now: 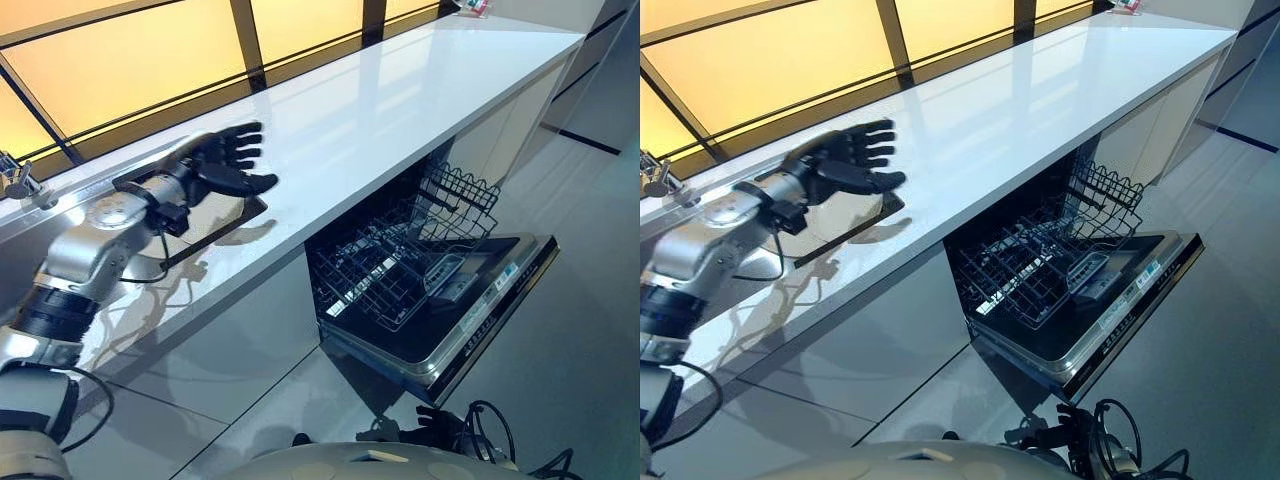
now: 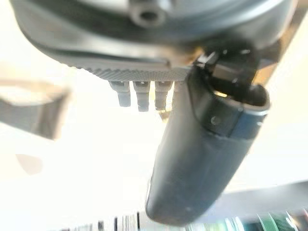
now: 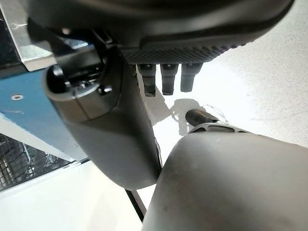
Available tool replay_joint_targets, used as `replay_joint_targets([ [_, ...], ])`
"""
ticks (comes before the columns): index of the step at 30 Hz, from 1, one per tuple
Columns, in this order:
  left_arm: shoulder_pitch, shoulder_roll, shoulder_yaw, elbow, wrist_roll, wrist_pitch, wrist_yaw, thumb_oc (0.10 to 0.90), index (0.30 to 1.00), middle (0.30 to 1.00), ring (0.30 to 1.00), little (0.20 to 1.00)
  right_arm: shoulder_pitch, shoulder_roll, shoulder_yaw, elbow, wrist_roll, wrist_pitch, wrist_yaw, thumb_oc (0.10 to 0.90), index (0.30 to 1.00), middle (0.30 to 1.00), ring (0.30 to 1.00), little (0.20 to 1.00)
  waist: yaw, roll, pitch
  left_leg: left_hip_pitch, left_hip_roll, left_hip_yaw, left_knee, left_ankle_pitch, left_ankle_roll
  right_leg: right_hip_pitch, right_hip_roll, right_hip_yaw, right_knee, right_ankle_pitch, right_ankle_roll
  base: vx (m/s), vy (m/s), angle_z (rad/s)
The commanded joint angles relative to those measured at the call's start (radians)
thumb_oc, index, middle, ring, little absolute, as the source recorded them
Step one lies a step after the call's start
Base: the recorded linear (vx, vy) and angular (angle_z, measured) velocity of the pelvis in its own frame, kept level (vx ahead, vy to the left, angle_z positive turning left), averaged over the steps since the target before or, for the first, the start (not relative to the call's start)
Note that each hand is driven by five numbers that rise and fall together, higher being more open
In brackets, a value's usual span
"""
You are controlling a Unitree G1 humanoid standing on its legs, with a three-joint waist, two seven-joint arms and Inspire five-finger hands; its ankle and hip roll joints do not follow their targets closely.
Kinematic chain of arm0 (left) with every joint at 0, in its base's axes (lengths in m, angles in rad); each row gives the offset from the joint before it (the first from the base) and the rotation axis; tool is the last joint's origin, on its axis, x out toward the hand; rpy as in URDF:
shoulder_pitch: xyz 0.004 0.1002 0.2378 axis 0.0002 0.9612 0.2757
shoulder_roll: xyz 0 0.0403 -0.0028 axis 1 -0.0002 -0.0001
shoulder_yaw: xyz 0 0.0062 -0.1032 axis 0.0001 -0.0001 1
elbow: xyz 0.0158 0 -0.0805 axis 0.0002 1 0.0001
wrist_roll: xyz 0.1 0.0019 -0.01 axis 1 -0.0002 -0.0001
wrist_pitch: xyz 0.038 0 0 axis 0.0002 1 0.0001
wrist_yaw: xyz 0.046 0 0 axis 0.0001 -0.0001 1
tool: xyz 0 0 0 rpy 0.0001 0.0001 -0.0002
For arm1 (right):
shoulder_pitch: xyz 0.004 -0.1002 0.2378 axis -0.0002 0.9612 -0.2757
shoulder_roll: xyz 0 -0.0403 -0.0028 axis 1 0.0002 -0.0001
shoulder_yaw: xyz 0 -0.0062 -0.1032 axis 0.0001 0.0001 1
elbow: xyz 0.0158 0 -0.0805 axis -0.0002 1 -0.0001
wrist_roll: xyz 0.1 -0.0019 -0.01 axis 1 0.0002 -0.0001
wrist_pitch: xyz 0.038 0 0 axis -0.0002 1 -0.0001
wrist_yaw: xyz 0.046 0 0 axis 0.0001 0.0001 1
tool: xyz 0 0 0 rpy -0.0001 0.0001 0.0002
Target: Pick up plates and place into dishwasher.
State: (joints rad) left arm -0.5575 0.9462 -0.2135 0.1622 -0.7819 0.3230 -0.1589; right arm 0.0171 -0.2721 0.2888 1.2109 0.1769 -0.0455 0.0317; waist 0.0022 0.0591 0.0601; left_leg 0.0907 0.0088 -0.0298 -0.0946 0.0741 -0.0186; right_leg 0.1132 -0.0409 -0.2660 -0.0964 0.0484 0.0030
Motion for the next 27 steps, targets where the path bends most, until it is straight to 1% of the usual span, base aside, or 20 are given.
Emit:
replay_joint_targets([
  [1,-0.291,0.118,0.110,0.075,0.109,-0.143,0.043,0.800,0.900,0.900,0.900,0.900,0.027,0.006,0.050,0.022,-0.004,0.005,0.005,0.800,0.900,0.900,0.900,0.900,0.008,-0.007,0.004,0.019,-0.025,0.061,0.007,-0.083,-0.014,0.033,-0.052,0.022,0.009,-0.030,0.112,0.09,0.097,0.05],
  [3,-0.339,0.172,0.070,0.149,0.157,-0.159,0.035,0.800,0.900,0.900,0.900,0.900,0.032,-0.008,0.048,0.015,0.002,0.010,0.006,0.800,0.900,0.900,0.900,0.900,0.004,-0.004,0.010,0.018,-0.027,0.063,0.007,-0.085,-0.014,0.030,-0.053,0.026,0.009,-0.026,0.115,0.12,0.127,0.11],
  [5,-0.365,0.200,0.042,0.190,0.144,-0.150,0.021,0.800,0.900,0.900,0.900,0.900,0.041,-0.015,0.043,0.008,0.005,0.005,0.001,0.800,0.900,0.900,0.900,0.900,0.000,-0.005,0.017,0.018,-0.030,0.066,0.007,-0.086,-0.013,0.028,-0.055,0.029,0.009,-0.023,0.118,0.12,0.136,0.16],
  [7,-0.386,0.223,0.016,0.217,0.166,-0.158,0.024,0.800,0.900,0.900,0.900,0.900,0.051,-0.021,0.039,-0.003,0.003,-0.003,-0.018,0.800,0.900,0.900,0.900,0.900,-0.005,-0.006,0.026,0.016,-0.033,0.069,0.007,-0.087,-0.011,0.021,-0.059,0.035,0.009,-0.017,0.124,0.11,0.146,0.08],
  [10,-0.411,0.240,-0.013,0.236,0.217,-0.169,0.020,0.800,0.900,0.900,0.900,0.900,0.062,-0.029,0.033,-0.019,0.001,-0.005,-0.031,0.800,0.900,0.900,0.900,0.900,-0.015,-0.009,0.041,0.004,-0.034,0.077,0.007,-0.086,-0.009,0.001,-0.066,0.044,0.009,-0.008,0.131,0.03,0.129,0.10],
  [11,-0.425,0.242,-0.027,0.245,0.264,-0.181,0.020,0.800,0.900,0.900,0.900,0.900,0.062,-0.033,0.033,-0.023,0.004,-0.003,-0.030,0.800,0.900,0.900,0.900,0.900,-0.018,-0.012,0.051,-0.007,-0.036,0.080,0.007,-0.085,-0.007,-0.014,-0.069,0.049,0.009,-0.003,0.134,-0.05,0.140,0.11],
  [13,-0.442,0.251,-0.047,0.255,0.280,-0.192,0.025,0.800,0.900,0.900,0.900,0.900,0.062,-0.039,0.033,-0.025,0.005,-0.005,-0.027,0.800,0.900,0.900,0.900,0.900,-0.021,-0.014,0.062,-0.018,-0.036,0.082,0.007,-0.083,-0.005,-0.030,-0.071,0.055,0.011,0.002,0.136,-0.05,0.092,0.10],
  [14,-0.455,0.256,-0.058,0.262,0.315,-0.202,0.030,0.800,0.900,0.900,0.900,0.900,0.062,-0.043,0.035,-0.026,0.002,-0.006,-0.024,0.800,0.900,0.900,0.900,0.900,-0.024,-0.017,0.072,-0.027,-0.038,0.082,0.007,-0.082,-0.004,-0.042,-0.072,0.059,0.013,0.006,0.138,-0.04,0.065,0.04],
  [16,-0.478,0.265,-0.078,0.272,0.316,-0.211,0.042,0.800,0.900,0.900,0.900,0.900,0.062,-0.050,0.038,-0.029,-0.003,-0.013,-0.019,0.800,0.900,0.900,0.900,0.900,-0.026,-0.020,0.086,-0.038,-0.038,0.085,0.007,-0.080,-0.003,-0.057,-0.073,0.065,0.015,0.010,0.140,-0.06,0.070,-0.05],
  [17,-0.500,0.270,-0.098,0.285,0.338,-0.227,0.063,0.800,0.900,0.900,0.900,0.900,0.059,-0.057,0.041,-0.032,0.003,-0.021,-0.020,0.800,0.900,0.900,0.900,0.900,-0.028,-0.021,0.100,-0.047,-0.038,0.086,0.007,-0.078,-0.003,-0.068,-0.073,0.070,0.016,0.013,0.142,-0.07,0.059,-0.10],
  [20,-0.548,0.279,-0.136,0.315,0.354,-0.248,0.095,0.800,0.900,0.900,0.900,0.900,0.051,-0.067,0.041,-0.037,0.015,-0.037,-0.023,0.800,0.900,0.900,0.900,0.900,-0.033,-0.022,0.122,-0.061,-0.038,0.086,0.007,-0.075,-0.002,-0.086,-0.074,0.079,0.018,0.019,0.144,-0.08,0.050,-0.03],
  [21,-0.568,0.281,-0.150,0.329,0.352,-0.248,0.104,0.800,0.900,0.900,0.900,0.900,0.046,-0.071,0.041,-0.039,0.017,-0.041,-0.023,0.800,0.900,0.900,0.900,0.900,-0.034,-0.022,0.129,-0.065,-0.039,0.087,0.007,-0.074,-0.002,-0.091,-0.075,0.081,0.019,0.021,0.144,-0.08,0.054,0.00],
  [27,-0.642,0.294,-0.211,0.429,0.372,-0.281,0.122,0.800,0.900,0.900,0.900,0.900,0.035,-0.083,0.048,-0.058,0.028,-0.052,-0.026,0.800,0.900,0.900,0.900,0.900,-0.043,-0.026,0.167,-0.080,-0.037,0.105,0.007,-0.070,-0.001,-0.115,-0.078,0.090,0.022,0.031,0.151,-0.05,0.043,0.02],
])
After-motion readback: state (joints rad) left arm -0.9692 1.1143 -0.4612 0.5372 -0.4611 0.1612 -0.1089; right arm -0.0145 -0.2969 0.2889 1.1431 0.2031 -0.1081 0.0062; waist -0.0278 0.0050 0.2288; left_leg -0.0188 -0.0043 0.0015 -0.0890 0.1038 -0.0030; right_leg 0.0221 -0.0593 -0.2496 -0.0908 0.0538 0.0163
